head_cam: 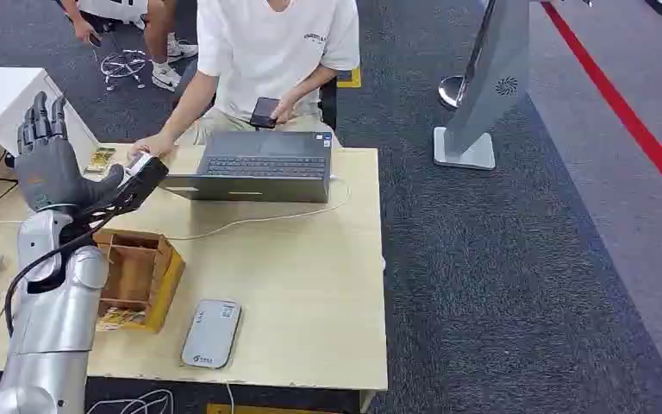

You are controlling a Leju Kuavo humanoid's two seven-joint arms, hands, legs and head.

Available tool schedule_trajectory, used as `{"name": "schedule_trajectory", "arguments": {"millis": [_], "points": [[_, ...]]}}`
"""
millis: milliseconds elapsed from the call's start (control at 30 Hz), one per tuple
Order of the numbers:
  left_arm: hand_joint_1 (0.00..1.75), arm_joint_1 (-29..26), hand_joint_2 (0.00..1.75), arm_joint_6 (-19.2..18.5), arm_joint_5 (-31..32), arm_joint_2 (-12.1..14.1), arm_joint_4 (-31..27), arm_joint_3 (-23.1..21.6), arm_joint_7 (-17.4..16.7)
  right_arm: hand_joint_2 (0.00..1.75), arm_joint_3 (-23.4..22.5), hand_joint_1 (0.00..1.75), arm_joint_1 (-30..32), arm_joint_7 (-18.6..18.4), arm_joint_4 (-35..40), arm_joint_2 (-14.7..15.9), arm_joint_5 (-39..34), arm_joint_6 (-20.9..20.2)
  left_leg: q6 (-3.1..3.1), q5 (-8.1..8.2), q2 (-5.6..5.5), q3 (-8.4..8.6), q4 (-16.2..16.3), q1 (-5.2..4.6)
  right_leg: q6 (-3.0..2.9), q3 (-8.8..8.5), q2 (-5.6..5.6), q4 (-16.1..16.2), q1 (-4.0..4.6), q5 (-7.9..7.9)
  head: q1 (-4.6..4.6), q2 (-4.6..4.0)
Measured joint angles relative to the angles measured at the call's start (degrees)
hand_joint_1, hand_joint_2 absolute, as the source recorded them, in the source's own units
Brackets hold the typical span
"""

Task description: Pass the card to the sensor for recognition and then transmit it.

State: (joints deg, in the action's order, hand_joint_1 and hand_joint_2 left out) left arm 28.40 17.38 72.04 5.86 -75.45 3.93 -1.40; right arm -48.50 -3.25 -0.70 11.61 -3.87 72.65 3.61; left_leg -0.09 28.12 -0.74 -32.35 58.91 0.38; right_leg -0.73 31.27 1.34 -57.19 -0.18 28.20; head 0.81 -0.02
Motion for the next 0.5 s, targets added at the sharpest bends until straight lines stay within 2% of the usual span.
{"name": "schedule_trajectory", "arguments": {"millis": [133, 367, 500], "points": [[0.00, 1.79, 1.75, 0.02, 3.72, 1.07, 2.14, -2.08, -1.97, 1.75, 0.15, 0.00, -0.14, -0.50, -0.02, 0.00, 0.42, -0.11, 0.00, -0.01, 0.00, -0.03, 0.02, 0.01, 0.00, 0.02, -0.02, 0.00, 0.00, 0.00, -0.02, 0.00], [0.00, 4.88, 1.75, 0.52, 12.29, 2.93, 6.76, -5.62, -7.30, 1.75, 0.33, 0.00, -0.35, -1.33, -0.04, 0.00, 1.46, -0.79, 0.02, -0.05, 0.00, -0.04, 0.02, 0.01, 0.00, 0.02, -0.03, -0.01, 0.01, -0.01, -0.04, 0.00], [0.00, 5.58, 1.75, 0.57, 13.42, 3.63, 8.39, -6.93, -8.06, 1.75, 0.37, 0.00, -0.38, -1.51, -0.07, 0.00, 1.77, -1.07, 0.01, -0.05, 0.01, -0.04, 0.02, 0.01, 0.00, 0.02, -0.02, -0.01, 0.01, -0.01, -0.04, 0.00]]}}
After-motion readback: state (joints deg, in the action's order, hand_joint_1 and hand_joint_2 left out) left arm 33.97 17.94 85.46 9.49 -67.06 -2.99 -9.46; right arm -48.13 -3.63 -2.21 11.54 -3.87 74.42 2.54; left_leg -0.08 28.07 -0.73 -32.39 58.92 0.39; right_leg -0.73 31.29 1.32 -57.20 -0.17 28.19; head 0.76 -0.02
